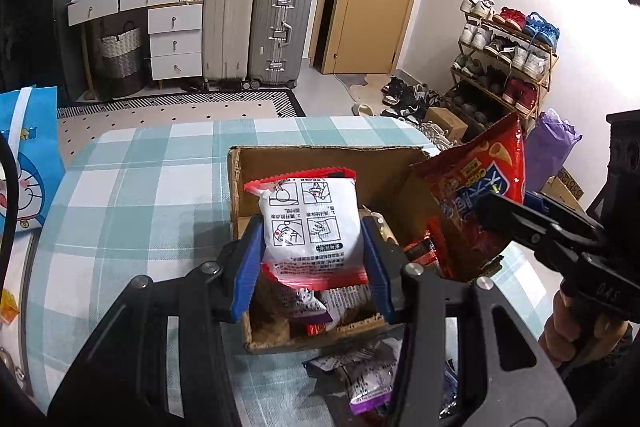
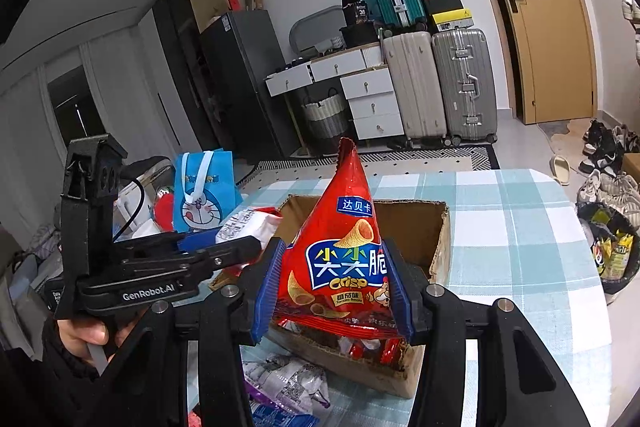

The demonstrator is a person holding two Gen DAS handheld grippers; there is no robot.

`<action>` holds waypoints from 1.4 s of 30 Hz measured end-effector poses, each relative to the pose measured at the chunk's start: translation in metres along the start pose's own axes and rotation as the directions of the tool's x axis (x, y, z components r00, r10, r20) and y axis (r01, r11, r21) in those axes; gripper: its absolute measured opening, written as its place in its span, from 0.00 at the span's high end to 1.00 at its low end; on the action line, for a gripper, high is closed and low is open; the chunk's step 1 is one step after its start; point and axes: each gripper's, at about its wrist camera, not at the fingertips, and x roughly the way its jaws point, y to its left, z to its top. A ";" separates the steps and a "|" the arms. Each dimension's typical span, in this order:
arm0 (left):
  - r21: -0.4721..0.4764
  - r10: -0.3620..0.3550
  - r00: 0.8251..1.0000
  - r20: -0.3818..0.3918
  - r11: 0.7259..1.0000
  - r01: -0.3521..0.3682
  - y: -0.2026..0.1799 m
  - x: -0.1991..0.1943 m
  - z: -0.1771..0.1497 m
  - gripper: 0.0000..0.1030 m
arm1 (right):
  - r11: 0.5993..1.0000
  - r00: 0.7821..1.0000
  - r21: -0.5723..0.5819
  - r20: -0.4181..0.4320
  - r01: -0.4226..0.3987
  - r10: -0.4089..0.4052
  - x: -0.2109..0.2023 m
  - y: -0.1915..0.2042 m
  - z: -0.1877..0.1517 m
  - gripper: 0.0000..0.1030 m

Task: Organize snacks
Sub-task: 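Carry the white-red pack and red crisp bag over the box and release, then withdraw both tools from the box toward the remaining snacks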

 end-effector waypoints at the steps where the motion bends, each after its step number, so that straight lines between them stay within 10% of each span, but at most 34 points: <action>1: 0.002 0.001 1.000 -0.002 1.000 -0.001 -0.001 0.003 0.000 0.57 | 1.000 1.000 0.002 -0.003 0.002 -0.002 0.002 0.000 0.001 0.53; 42: 0.049 0.026 0.995 -0.095 0.999 -0.022 0.006 0.048 -0.016 0.52 | 0.996 0.990 0.080 -0.131 -0.033 0.044 0.074 -0.040 0.008 0.52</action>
